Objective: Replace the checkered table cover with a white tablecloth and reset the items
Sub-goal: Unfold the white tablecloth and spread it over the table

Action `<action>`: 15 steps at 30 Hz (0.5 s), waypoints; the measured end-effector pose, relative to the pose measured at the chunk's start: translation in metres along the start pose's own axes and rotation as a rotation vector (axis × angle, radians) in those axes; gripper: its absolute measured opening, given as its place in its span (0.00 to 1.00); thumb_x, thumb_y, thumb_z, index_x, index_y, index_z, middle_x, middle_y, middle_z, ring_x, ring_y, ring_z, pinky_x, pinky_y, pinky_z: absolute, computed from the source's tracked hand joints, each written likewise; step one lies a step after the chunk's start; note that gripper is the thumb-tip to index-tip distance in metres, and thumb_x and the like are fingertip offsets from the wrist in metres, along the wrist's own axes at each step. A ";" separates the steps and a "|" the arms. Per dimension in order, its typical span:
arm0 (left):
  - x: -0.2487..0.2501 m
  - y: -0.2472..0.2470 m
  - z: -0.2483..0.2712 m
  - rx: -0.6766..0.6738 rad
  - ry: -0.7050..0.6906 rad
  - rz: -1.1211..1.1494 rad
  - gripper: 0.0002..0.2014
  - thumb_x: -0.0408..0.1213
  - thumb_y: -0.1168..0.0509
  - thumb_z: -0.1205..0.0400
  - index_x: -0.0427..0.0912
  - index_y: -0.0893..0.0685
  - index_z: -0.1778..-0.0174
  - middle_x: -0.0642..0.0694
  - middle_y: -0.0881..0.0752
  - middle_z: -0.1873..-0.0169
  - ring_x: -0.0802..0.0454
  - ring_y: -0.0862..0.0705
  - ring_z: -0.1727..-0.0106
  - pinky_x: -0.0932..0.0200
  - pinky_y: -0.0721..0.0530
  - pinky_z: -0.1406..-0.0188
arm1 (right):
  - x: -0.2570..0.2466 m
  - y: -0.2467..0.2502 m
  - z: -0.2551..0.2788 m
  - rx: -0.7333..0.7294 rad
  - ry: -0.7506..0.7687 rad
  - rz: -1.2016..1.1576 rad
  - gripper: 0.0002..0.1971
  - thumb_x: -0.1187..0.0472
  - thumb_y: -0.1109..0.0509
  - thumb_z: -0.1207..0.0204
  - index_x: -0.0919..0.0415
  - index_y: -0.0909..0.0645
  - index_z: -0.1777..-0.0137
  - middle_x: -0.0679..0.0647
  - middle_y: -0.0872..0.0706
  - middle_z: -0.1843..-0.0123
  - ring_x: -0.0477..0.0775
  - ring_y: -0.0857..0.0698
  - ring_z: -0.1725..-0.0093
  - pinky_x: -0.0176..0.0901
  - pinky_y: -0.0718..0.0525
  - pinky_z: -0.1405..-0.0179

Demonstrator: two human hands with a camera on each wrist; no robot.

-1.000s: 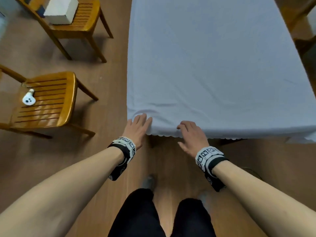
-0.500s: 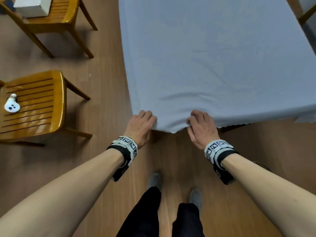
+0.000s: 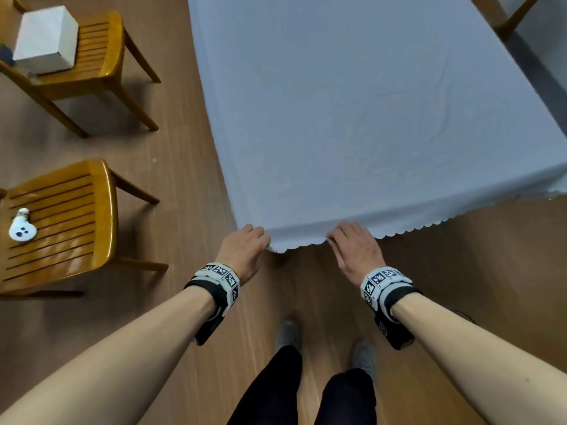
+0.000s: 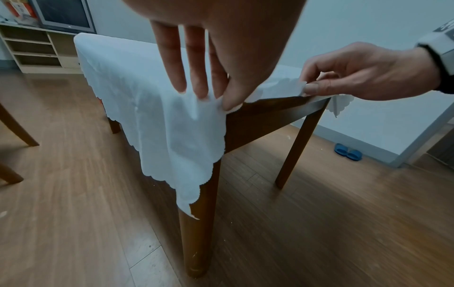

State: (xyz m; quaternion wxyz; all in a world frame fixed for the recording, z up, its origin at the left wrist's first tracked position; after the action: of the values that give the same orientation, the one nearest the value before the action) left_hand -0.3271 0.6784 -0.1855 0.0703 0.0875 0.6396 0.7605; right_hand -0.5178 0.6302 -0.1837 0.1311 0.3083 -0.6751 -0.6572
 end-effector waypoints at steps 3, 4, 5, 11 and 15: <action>-0.002 -0.016 0.005 -0.152 0.025 0.033 0.07 0.35 0.31 0.24 0.48 0.16 0.51 0.50 0.15 0.54 0.46 0.17 0.53 0.57 0.26 0.68 | -0.006 -0.011 0.002 -0.083 0.026 0.002 0.10 0.55 0.39 0.17 0.57 0.17 0.49 0.51 0.18 0.52 0.56 0.21 0.51 0.50 0.19 0.50; -0.003 -0.024 0.008 -0.230 0.044 0.045 0.09 0.37 0.35 0.21 0.48 0.16 0.45 0.50 0.15 0.49 0.45 0.17 0.47 0.55 0.21 0.62 | -0.008 -0.012 0.003 -0.124 0.033 0.016 0.11 0.54 0.39 0.17 0.56 0.16 0.48 0.51 0.17 0.51 0.55 0.20 0.50 0.50 0.19 0.49; -0.002 -0.031 0.012 -0.295 0.048 0.062 0.11 0.39 0.37 0.20 0.48 0.17 0.43 0.50 0.16 0.47 0.45 0.17 0.45 0.53 0.18 0.57 | -0.008 -0.012 0.005 -0.157 0.032 0.024 0.11 0.54 0.39 0.17 0.56 0.16 0.48 0.50 0.17 0.50 0.54 0.21 0.50 0.50 0.18 0.48; 0.016 -0.003 0.006 -0.366 0.032 0.098 0.13 0.44 0.37 0.20 0.48 0.17 0.41 0.49 0.13 0.49 0.45 0.15 0.47 0.54 0.17 0.55 | 0.004 0.030 0.007 -0.262 -0.070 -0.052 0.13 0.53 0.42 0.14 0.55 0.17 0.41 0.48 0.16 0.45 0.51 0.20 0.43 0.47 0.19 0.40; 0.030 0.053 -0.021 -0.288 0.034 0.133 0.16 0.44 0.38 0.19 0.47 0.18 0.37 0.49 0.14 0.46 0.45 0.16 0.46 0.54 0.19 0.54 | 0.016 0.074 0.008 -0.264 -0.130 -0.102 0.12 0.54 0.43 0.13 0.54 0.18 0.41 0.47 0.17 0.44 0.50 0.21 0.42 0.43 0.20 0.43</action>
State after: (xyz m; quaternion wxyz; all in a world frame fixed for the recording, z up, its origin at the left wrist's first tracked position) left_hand -0.3606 0.6560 -0.1350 0.0207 0.1055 0.5180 0.8486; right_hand -0.5532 0.6227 -0.1163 0.0932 0.2791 -0.5733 -0.7647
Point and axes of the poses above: each hand's wrist, its own z-axis away from the middle knuckle, its own y-axis out of the back of the hand, x = y × z, the point moved 10 cm from there along -z, towards the middle knuckle
